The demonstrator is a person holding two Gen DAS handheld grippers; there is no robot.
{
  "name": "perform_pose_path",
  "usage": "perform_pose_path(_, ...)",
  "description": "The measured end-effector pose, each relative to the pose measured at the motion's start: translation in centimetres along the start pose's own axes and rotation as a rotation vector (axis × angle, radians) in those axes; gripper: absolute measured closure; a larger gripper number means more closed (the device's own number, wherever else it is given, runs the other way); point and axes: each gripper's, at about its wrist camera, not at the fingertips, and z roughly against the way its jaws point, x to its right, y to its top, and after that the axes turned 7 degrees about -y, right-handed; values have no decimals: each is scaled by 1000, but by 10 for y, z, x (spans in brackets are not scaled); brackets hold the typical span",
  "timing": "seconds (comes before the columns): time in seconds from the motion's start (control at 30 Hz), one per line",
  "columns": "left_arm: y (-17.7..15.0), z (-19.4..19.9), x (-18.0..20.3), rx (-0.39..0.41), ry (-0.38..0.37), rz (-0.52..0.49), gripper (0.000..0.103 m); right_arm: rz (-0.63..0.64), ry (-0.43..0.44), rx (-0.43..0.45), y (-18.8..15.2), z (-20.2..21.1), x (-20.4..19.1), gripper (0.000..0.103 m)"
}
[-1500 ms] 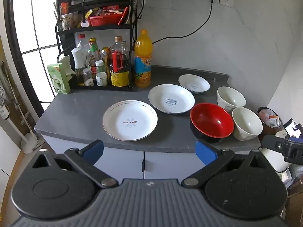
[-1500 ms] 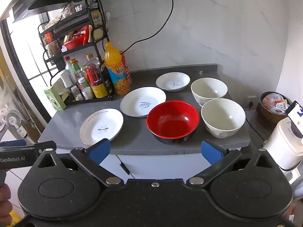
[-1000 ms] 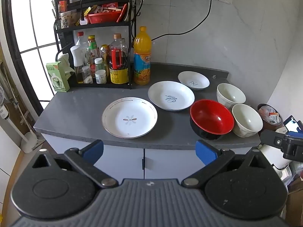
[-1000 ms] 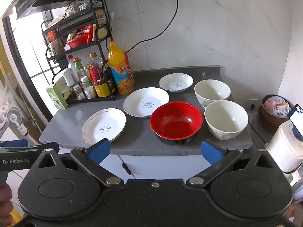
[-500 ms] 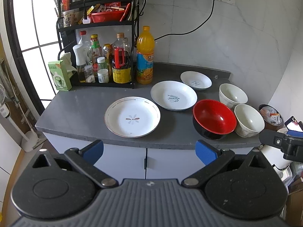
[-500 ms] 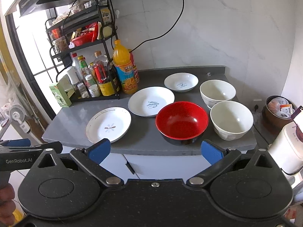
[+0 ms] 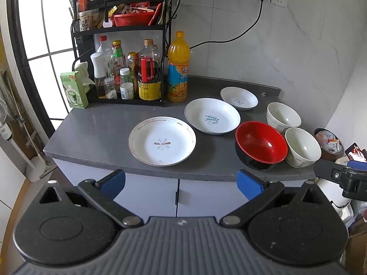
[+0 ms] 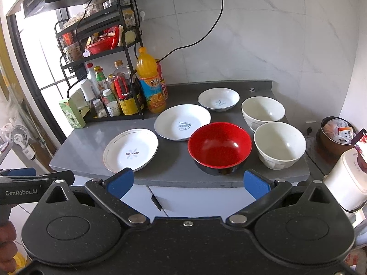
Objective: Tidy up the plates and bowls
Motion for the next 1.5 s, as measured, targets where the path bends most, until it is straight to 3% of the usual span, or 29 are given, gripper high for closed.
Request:
perform_pose_path(0.47,-2,-9,1,-30,-4,0,1,-16,1,-21,-1,-4,2,0)
perform_pose_path(1.5,4,0,-4,-15,9,26,1,-28,0,-20,5,-4,8,0)
